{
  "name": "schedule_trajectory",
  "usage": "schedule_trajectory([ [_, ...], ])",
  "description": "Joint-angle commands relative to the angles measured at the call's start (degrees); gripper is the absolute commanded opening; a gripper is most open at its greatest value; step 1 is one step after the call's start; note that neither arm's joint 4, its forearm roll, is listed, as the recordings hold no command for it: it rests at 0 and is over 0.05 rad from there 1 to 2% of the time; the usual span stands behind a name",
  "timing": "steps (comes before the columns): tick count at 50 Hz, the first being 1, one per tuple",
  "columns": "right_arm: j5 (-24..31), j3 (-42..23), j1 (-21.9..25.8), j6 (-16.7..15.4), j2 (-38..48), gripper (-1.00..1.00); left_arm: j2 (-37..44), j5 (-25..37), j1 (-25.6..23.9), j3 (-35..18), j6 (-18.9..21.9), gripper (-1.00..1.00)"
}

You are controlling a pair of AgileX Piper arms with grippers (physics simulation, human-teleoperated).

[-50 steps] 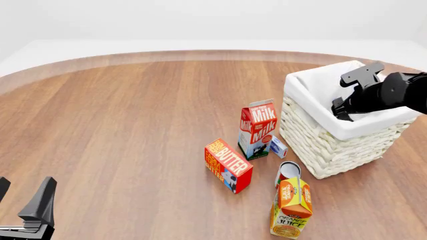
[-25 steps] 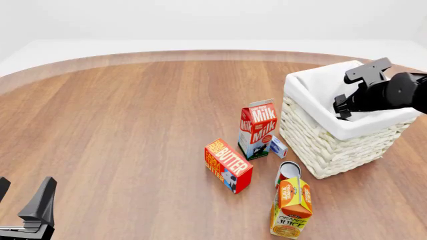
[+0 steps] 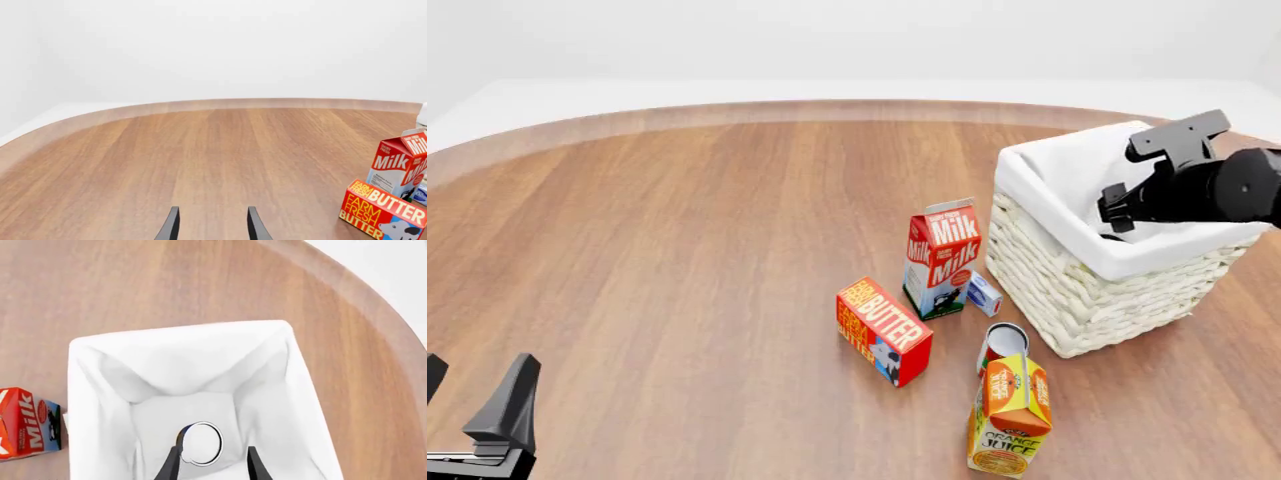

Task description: Pick up the alphabet soup, and put it in the basket.

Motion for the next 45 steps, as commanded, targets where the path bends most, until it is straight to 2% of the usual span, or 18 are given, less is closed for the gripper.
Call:
schedule_trajectory([
  [1, -1.2, 2.9, 0.3, 1.6, -3.0, 1.0, 0.0, 0.0, 0.0, 0.0, 0.0, 1.0],
  [21, -3.4, 9.1, 1.5, 5.3, -10.4, 1.0, 0.0, 0.0, 0.0, 0.0, 0.0, 1.0],
  [45, -7.5, 19.7, 3.4, 9.1, -21.1, 1.0, 0.0, 0.0, 0.0, 0.0, 0.0, 1.0],
])
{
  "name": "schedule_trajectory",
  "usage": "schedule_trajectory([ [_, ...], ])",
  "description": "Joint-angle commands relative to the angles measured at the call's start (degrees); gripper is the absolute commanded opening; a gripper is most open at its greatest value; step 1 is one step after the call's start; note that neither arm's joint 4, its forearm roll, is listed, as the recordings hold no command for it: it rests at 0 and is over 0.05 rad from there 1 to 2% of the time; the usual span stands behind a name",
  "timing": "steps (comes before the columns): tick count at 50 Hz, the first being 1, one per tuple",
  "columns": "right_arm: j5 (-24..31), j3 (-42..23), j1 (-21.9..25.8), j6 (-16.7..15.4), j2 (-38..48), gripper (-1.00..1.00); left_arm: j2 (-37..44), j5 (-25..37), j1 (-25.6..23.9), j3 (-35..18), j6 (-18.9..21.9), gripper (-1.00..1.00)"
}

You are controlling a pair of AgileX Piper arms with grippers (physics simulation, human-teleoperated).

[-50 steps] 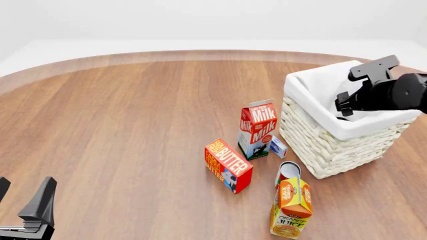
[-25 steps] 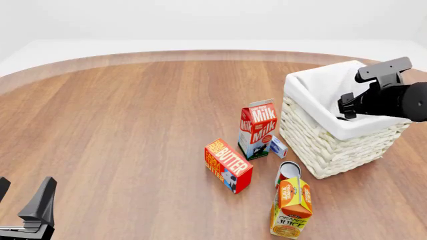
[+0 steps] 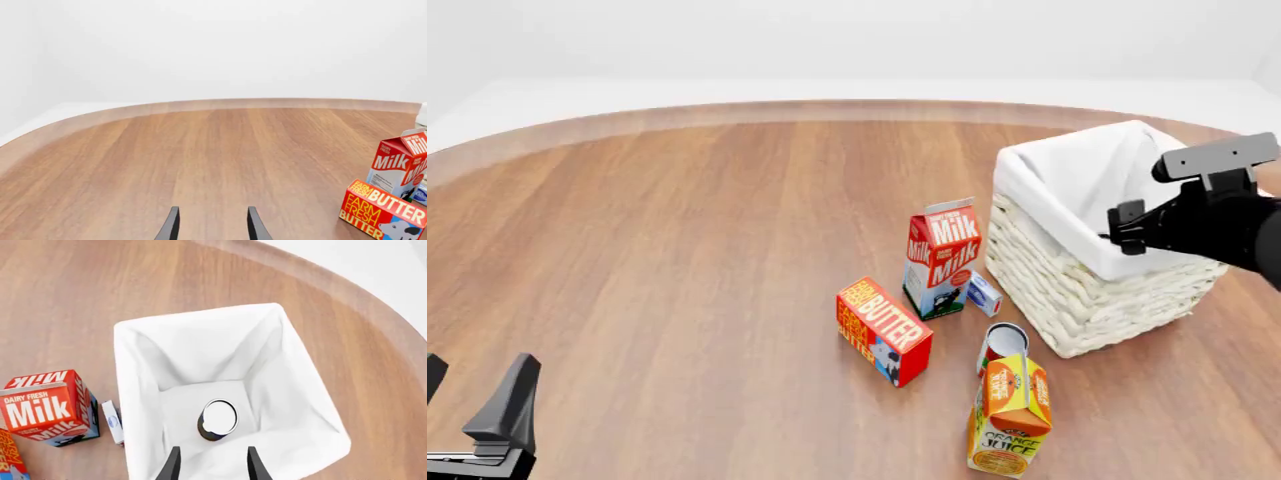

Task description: Pick up the alphabet soup, and put it in the basket.

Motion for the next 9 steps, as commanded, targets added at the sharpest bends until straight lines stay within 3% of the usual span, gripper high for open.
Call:
schedule_trajectory([
  [1, -2.0, 5.4, 1.0, 1.6, -5.4, 1.0, 0.0, 0.0, 0.0, 0.0, 0.0, 1.0],
  [9, -2.3, 8.3, 1.4, 2.9, -9.3, 1.0, 0.0, 0.0, 0.0, 0.0, 0.0, 1.0],
])
